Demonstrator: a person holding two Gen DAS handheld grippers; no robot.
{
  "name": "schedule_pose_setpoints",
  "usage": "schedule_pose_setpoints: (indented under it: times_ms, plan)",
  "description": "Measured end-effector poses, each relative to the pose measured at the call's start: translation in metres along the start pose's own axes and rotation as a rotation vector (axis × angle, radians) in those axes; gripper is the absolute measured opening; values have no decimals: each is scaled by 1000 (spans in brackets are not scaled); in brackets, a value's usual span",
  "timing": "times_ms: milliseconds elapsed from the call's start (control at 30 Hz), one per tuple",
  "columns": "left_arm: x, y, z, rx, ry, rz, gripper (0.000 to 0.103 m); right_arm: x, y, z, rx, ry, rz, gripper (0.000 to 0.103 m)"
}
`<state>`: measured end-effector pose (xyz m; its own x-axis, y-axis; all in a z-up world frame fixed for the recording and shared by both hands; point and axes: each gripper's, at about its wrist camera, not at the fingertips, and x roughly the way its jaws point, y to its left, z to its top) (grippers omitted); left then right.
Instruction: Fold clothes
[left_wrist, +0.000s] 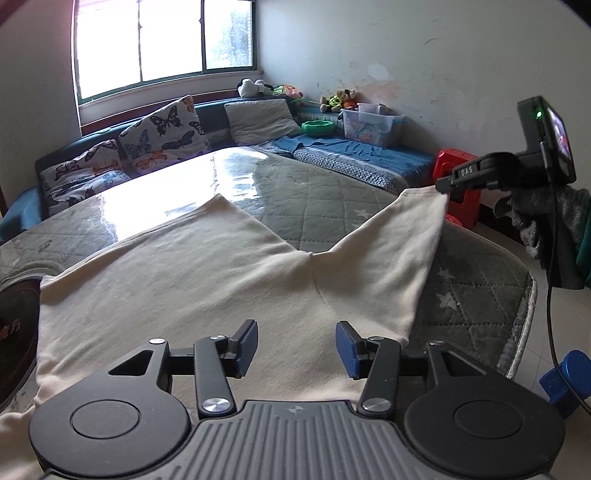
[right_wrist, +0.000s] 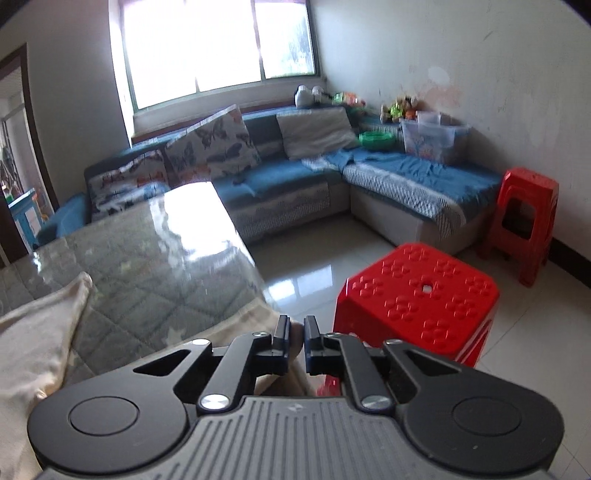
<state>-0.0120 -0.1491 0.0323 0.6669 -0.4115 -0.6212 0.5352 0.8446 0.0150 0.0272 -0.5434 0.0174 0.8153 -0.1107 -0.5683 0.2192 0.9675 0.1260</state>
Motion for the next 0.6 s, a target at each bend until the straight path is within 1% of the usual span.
schedule_pose_setpoints:
  times_ms: [33, 200, 300, 400, 500, 600]
  plan:
    - [2, -1, 0, 4, 3, -3, 51, -3, 1, 0, -6, -5, -1, 6]
    - [13, -9, -4, 36, 26, -5, 51, 0, 1, -5, -18, 26, -4, 6]
    - [13, -9, -5, 36, 22, -1, 52, -13, 5, 4, -19, -13, 25, 6]
    - [6, -3, -3, 18, 4, -2, 54, -37, 18, 21, -55, -76, 69, 6]
    - [-4, 3, -3, -3, -12, 15, 55, -63, 37, 38, -113, -132, 124, 6]
    - [-18, 18, -5, -44, -26, 40, 56, -89, 62, 51, -170, -179, 199, 5]
